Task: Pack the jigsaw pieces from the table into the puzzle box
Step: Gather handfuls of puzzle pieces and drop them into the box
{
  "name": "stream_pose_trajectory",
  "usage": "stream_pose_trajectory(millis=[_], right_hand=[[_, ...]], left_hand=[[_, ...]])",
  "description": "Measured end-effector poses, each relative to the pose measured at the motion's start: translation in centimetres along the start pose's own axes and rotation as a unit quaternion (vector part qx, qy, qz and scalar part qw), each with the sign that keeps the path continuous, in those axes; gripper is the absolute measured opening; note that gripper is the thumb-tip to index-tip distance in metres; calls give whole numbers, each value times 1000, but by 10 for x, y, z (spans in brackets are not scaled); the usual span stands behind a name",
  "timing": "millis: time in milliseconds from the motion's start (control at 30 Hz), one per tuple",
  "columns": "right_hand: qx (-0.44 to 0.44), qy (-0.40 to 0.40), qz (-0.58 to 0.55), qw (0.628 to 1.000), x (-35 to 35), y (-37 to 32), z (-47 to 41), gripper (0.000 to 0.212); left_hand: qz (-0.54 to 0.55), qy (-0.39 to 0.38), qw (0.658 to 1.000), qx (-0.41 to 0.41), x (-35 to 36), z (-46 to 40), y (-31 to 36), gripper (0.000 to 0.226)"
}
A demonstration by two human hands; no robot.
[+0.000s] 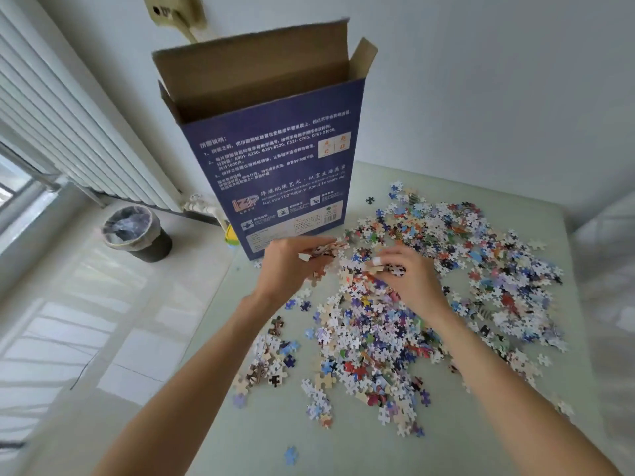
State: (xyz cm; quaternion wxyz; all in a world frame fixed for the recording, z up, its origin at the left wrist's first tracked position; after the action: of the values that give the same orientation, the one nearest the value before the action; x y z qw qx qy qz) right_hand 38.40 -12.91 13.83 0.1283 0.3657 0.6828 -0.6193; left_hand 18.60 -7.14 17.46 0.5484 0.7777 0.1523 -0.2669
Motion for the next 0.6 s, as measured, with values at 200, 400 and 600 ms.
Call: stream_pose_trajectory(millis=[200, 400, 600], right_hand=[[-68, 47, -89, 993, -36, -80, -75, 26], [-100, 88, -101, 986, -44, -127, -143, 25], [-141, 133, -127, 973, -50, -162, -204, 24]], left_hand=[[20, 166, 978, 122, -105, -92, 75, 31], [-100, 238, 933, 250, -151, -167, 95, 28], [-214, 128, 920, 303, -123, -182, 69, 25]])
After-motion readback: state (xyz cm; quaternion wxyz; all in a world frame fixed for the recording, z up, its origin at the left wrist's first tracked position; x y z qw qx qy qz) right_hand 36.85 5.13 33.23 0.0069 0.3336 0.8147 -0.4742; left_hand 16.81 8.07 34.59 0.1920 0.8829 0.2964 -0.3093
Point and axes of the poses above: each hand's wrist, its own z-axis away from the middle knuckle, its own x-axis out of the palm, y = z × x, the point moved 6 cm from there along -z, towards the middle knuckle, and after that the axes turned 11 degrees about y, right-handed, at the moved point
